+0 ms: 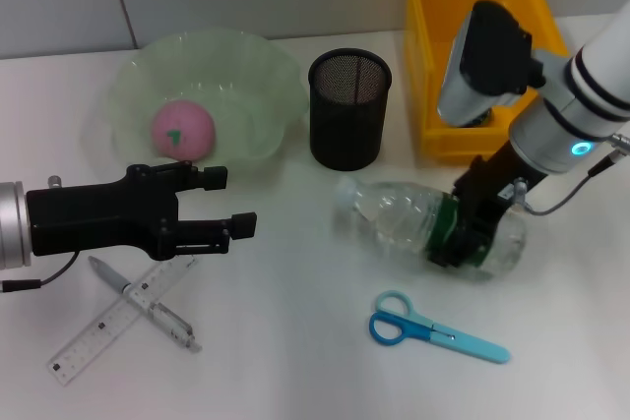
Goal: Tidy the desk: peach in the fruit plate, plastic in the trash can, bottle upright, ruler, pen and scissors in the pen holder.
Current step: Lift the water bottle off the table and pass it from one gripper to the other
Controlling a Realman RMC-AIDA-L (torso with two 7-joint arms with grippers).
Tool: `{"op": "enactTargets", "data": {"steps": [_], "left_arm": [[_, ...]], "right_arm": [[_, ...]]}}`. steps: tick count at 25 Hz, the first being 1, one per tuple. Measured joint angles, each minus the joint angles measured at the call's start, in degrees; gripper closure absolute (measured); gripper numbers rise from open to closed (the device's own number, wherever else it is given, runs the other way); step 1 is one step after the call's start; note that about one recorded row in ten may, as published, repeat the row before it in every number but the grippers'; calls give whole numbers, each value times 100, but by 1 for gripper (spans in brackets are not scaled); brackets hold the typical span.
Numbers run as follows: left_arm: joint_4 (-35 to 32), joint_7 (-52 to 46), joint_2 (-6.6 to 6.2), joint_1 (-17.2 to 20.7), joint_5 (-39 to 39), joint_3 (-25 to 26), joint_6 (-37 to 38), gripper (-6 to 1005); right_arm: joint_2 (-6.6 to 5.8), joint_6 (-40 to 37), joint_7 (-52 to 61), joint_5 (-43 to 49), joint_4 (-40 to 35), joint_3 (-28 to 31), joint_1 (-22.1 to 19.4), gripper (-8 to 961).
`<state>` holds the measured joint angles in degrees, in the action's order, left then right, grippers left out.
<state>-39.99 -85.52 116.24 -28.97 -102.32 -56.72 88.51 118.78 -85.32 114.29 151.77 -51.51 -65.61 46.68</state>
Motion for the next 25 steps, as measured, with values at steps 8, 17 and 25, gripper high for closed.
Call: {"op": "enactTargets", "data": {"steps": [8,17,25], "left_arm": [[19,-26,26,27,2,276,59,162],[237,-67,197,59,287,1347,427,162],[506,-52,185,169,1448,1393,823,162]], "right_arm": [[-88,-469,-252,-1033,-793,351,-506,208],[-92,-700,-1349,-3179,-817,1441,-1196,202],[-48,-730,-2172,-4679,-143,1513,-1488,197]]}}
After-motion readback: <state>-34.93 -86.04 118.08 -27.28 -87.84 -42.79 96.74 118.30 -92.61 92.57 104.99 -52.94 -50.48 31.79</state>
